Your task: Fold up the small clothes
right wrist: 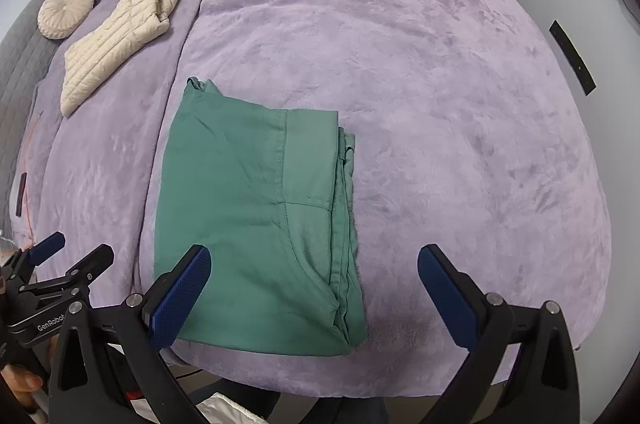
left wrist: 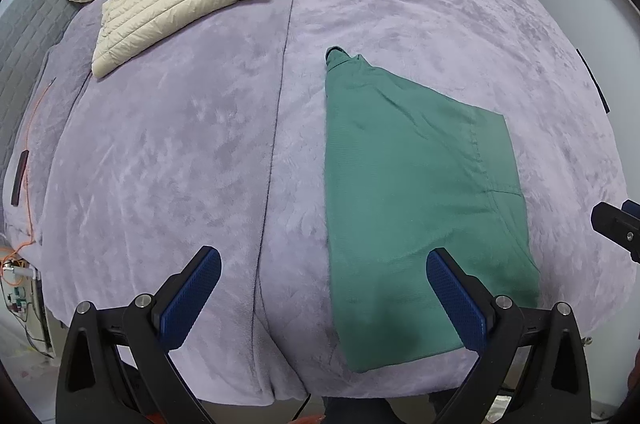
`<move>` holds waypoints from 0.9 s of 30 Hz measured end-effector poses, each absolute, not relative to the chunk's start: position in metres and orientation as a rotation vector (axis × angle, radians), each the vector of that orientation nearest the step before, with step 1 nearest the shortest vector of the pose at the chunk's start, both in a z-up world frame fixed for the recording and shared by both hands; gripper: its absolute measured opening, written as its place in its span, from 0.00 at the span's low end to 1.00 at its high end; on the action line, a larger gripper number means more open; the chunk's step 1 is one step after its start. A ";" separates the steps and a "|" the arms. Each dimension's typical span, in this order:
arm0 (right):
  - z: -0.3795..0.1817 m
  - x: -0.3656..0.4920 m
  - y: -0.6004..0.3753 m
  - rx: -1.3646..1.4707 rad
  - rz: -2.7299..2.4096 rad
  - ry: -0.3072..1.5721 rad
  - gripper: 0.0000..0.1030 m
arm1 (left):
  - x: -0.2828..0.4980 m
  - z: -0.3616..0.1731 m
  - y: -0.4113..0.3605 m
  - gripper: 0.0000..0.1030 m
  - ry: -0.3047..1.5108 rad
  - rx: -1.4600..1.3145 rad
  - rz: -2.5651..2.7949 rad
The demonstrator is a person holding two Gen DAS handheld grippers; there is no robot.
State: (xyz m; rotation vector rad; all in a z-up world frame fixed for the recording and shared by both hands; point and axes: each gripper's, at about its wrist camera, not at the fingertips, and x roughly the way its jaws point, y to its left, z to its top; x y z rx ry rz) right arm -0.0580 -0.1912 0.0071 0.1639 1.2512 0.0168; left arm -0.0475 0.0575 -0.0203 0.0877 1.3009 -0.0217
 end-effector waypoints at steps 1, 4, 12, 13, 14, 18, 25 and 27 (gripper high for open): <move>0.008 -0.058 -0.191 0.161 0.016 1.251 1.00 | -0.048 -0.020 0.057 1.00 1.301 0.088 -0.020; 0.008 -0.058 -0.190 0.158 0.014 1.250 1.00 | -0.047 -0.019 0.057 1.00 1.302 0.085 -0.019; 0.010 -0.057 -0.191 0.157 0.009 1.250 1.00 | -0.046 -0.018 0.059 1.00 1.302 0.081 -0.008; 0.009 -0.057 -0.191 0.157 0.010 1.250 1.00 | -0.046 -0.018 0.059 1.00 1.303 0.083 -0.009; 0.009 -0.057 -0.191 0.158 0.010 1.250 1.00 | -0.046 -0.018 0.059 1.00 1.303 0.083 -0.008; 0.009 -0.057 -0.189 0.157 0.007 1.251 1.00 | -0.046 -0.018 0.059 1.00 1.303 0.085 -0.009; 0.009 -0.059 -0.189 0.153 0.009 1.250 1.00 | -0.047 -0.019 0.060 1.00 1.305 0.082 -0.006; 0.009 -0.059 -0.189 0.154 0.008 1.251 1.00 | -0.047 -0.019 0.060 1.00 1.306 0.081 -0.006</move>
